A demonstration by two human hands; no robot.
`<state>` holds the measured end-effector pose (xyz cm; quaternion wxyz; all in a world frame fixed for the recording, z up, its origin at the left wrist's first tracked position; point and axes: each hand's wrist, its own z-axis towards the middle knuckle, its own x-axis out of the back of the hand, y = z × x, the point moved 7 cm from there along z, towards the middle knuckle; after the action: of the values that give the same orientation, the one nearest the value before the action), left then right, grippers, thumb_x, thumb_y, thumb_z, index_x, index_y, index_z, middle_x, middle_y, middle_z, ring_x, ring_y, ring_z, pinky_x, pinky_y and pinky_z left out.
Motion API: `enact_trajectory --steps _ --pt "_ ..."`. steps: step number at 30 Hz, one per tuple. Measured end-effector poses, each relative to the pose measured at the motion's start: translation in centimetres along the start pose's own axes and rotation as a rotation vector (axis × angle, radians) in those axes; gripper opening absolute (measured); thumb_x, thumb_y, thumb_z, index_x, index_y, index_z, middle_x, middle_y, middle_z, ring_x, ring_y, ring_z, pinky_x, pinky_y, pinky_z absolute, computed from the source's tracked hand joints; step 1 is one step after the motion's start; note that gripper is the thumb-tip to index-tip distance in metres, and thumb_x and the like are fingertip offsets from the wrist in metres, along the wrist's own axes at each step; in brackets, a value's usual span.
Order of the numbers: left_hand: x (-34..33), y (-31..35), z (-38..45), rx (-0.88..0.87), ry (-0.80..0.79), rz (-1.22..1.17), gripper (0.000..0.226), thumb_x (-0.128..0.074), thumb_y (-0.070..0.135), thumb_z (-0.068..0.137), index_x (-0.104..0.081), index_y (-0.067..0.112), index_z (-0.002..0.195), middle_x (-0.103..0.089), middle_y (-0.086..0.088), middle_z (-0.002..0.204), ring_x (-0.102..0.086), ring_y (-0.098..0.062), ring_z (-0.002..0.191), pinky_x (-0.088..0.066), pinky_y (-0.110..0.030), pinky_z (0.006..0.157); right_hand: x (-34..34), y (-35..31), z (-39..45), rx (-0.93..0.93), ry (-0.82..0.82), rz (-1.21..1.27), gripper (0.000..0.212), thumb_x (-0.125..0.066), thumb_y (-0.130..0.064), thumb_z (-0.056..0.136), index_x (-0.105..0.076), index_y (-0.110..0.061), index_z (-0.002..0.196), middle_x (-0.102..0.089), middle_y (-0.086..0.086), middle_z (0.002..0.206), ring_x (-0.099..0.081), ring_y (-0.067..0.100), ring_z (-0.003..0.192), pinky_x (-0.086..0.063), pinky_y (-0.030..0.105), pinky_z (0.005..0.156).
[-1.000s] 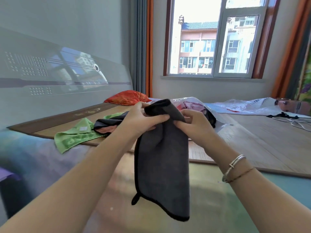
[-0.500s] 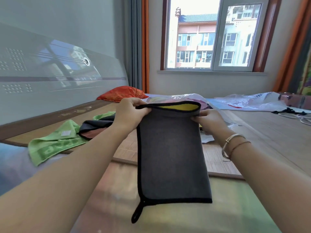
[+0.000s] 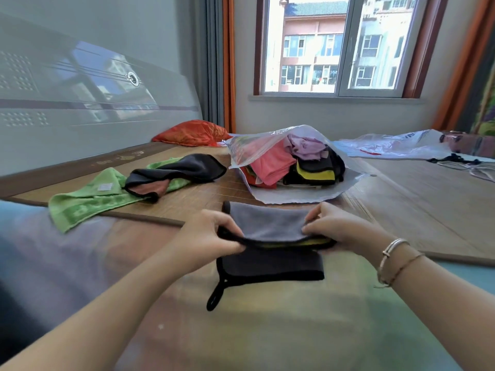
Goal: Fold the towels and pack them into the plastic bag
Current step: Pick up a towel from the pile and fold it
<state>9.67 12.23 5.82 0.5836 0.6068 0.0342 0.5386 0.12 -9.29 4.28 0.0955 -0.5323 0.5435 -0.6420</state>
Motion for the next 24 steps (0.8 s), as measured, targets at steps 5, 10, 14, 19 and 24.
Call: enact_trajectory --steps 5,10,14,19,24 --pt "-2.1 -3.3 -2.0 0.315 -0.187 0.082 0.035 -0.076 0.046 0.077 -0.064 0.019 0.096 -0.061 0.002 0.095 -0.059 -0.011 0.069 -0.050 -0.021 0.054 0.6 0.1 -1.0 0.127 0.146 -0.391 0.068 -0.062 -0.031 0.090 -0.016 -0.009 0.135 -0.049 0.004 0.080 -0.055 0.018 0.059 -0.054 0.031 0.050" --pt "-0.7 -5.4 -1.0 0.487 0.233 -0.125 0.062 -0.069 0.060 0.076 -0.045 0.012 0.109 -0.055 -0.002 0.115 -0.057 -0.022 0.103 -0.049 -0.036 0.085 0.8 1.1 -0.5 -0.024 0.115 -0.122 0.060 -0.054 -0.037 0.095 -0.033 0.002 0.137 -0.048 0.006 0.091 -0.052 0.018 0.075 -0.050 0.027 0.057" --pt "-3.7 -5.5 0.2 0.531 0.144 -0.357 0.041 -0.070 0.043 0.084 -0.055 0.012 0.107 -0.063 0.001 0.100 -0.058 -0.012 0.086 -0.044 -0.022 0.067 0.0 1.3 0.9 -0.053 0.035 0.044 0.035 -0.059 -0.026 0.091 -0.041 -0.010 0.116 -0.047 0.006 0.100 -0.055 0.024 0.099 -0.052 0.042 0.093" --pt "-2.9 -4.1 3.1 0.387 0.229 -0.447 0.025 -0.066 0.019 0.090 -0.059 0.011 0.113 -0.066 -0.005 0.102 -0.063 -0.020 0.093 -0.050 -0.028 0.075 0.8 1.8 2.1 -0.122 -0.089 0.412 0.037 -0.069 -0.018 0.085 -0.056 -0.006 0.118 -0.058 0.013 0.105 -0.057 0.025 0.088 -0.051 0.035 0.074" --pt "-2.0 -0.9 7.3 0.184 0.205 -0.466 0.012 -0.062 0.010 0.092 -0.056 0.021 0.093 -0.068 -0.006 0.104 -0.064 -0.023 0.100 -0.051 -0.042 0.092 2.1 1.7 3.6 -0.115 -0.137 0.601 0.032 -0.069 -0.012 0.085 -0.063 -0.009 0.117 -0.070 0.011 0.107 -0.064 0.024 0.089 -0.055 0.033 0.073"
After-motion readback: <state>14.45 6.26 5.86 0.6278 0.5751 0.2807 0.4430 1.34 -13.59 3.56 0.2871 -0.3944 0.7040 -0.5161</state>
